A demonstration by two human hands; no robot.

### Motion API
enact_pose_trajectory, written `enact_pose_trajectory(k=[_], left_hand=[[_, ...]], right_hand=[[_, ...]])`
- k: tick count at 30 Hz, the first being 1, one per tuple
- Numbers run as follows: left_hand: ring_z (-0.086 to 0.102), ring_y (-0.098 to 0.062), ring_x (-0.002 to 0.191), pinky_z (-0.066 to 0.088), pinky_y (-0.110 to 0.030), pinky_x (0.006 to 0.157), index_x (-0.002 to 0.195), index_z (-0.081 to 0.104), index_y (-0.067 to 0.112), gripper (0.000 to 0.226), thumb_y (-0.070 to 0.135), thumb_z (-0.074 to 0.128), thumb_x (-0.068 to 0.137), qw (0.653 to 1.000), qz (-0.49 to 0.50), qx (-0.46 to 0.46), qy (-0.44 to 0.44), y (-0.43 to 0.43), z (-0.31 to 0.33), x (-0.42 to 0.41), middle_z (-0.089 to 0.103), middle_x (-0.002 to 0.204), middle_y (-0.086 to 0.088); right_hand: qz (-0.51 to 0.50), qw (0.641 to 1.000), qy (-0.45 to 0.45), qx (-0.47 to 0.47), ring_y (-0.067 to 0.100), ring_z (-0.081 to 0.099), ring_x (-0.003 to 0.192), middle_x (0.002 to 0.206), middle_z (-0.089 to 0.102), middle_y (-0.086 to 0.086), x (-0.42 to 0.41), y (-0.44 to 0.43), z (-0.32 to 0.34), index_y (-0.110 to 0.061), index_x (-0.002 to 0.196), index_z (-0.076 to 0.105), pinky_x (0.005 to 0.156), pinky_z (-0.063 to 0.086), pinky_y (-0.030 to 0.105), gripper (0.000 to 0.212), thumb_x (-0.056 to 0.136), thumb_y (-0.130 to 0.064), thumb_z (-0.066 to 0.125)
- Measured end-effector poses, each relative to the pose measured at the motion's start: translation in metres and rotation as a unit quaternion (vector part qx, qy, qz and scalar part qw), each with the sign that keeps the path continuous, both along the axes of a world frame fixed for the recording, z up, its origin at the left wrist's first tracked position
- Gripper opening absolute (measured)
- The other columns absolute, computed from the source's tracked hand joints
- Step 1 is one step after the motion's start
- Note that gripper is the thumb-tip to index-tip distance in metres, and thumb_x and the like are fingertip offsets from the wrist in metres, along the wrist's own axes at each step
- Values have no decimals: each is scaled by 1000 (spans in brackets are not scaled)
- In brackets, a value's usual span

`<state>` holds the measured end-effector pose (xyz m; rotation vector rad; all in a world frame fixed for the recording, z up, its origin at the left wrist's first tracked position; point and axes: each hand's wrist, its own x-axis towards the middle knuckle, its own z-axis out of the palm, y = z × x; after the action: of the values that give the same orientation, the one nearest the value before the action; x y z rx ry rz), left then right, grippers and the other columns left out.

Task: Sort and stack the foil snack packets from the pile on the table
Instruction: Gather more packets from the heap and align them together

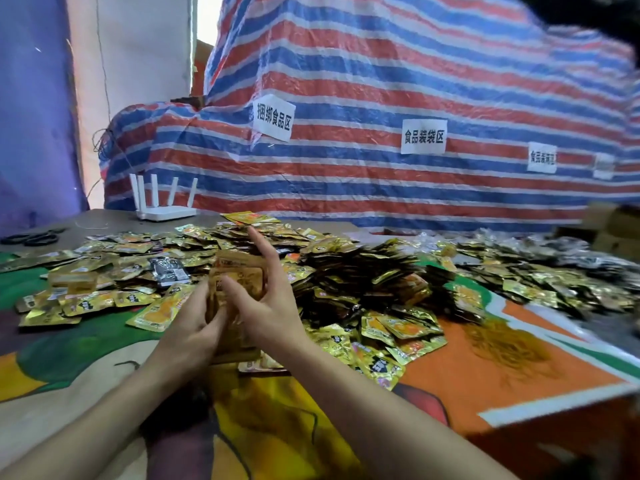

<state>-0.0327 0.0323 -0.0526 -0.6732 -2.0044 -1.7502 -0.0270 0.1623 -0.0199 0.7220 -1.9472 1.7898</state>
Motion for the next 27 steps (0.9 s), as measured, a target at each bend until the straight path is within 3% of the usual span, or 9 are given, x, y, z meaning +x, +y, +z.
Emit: enact_pose_trajectory(k=[4, 7, 9, 12, 15, 18, 20, 23, 27], left_hand=[[68, 1, 86, 54, -18, 71, 111, 56, 26, 26, 38, 50, 89, 1000, -5, 6, -9, 24, 6, 13, 70, 101, 1], [69, 2, 91, 52, -12, 70, 115, 56, 32, 22, 34, 60, 94, 997, -67, 21, -29, 31, 7, 13, 73, 100, 4], [71, -8, 95, 57, -23, 71, 115, 59, 42, 37, 40, 75, 83, 989, -125, 27, -68, 31, 6, 10, 72, 107, 3], [70, -16, 101, 58, -35, 78, 119, 56, 43, 54, 38, 77, 70, 990, -123, -14, -74, 30, 3, 8, 70, 111, 0], [70, -17, 105, 60, -35, 79, 124, 51, 38, 55, 26, 78, 77, 990, -117, -21, -80, 32, -7, 6, 71, 113, 3], [73, -22, 97, 62, -32, 69, 120, 51, 31, 40, 8, 67, 92, 992, -77, 12, -99, 29, -13, 6, 74, 108, -4], [75, -20, 90, 60, -26, 63, 115, 52, 27, 34, 1, 61, 94, 995, -28, 38, -91, 25, -13, 7, 75, 104, -8], [73, -25, 93, 61, -39, 73, 112, 50, 23, 28, 3, 61, 95, 995, 27, 53, -74, 25, -12, 12, 72, 103, -7], [69, -29, 100, 54, -56, 89, 114, 47, 22, 30, 6, 63, 95, 997, 50, 31, -50, 29, -9, 18, 68, 109, -7]], right_hand=[[-71, 997, 36, -9, 9, 67, 99, 105, 70, -6, 10, 17, 0, -23, 119, 62, 90, 55, 24, 25, 96, -17, 67], [-73, 996, 34, -34, 6, 68, 98, 104, 66, -14, 19, 22, 1, -27, 129, 60, 90, 58, 31, 34, 98, -14, 64], [-100, 994, 30, -37, 10, 67, 99, 103, 67, -11, 19, 26, 3, -20, 124, 65, 92, 58, 40, 25, 100, -14, 61], [-133, 990, 23, -28, 3, 64, 98, 101, 65, -14, 21, 32, 0, -15, 116, 67, 91, 55, 30, 17, 100, -17, 61], [-108, 994, 16, -6, -1, 62, 97, 102, 64, -13, 23, 45, -2, -22, 113, 66, 89, 55, 29, 15, 100, -26, 59], [-224, 973, 4, 49, 7, 60, 100, 110, 62, -2, 18, 94, -1, -24, 115, 64, 88, 55, 36, 18, 99, -29, 56], [-356, 921, -44, 154, 16, 60, 100, 108, 60, 1, 17, 147, 2, -17, 108, 64, 88, 53, 38, 14, 96, -21, 58], [-508, 774, -158, 343, 25, 58, 102, 113, 58, 7, 27, 227, 0, -11, 112, 58, 84, 52, 40, 22, 91, -19, 56], [-531, 640, -287, 475, 34, 59, 106, 118, 57, 13, 48, 281, -10, -13, 106, 54, 80, 50, 41, 18, 89, -19, 59]])
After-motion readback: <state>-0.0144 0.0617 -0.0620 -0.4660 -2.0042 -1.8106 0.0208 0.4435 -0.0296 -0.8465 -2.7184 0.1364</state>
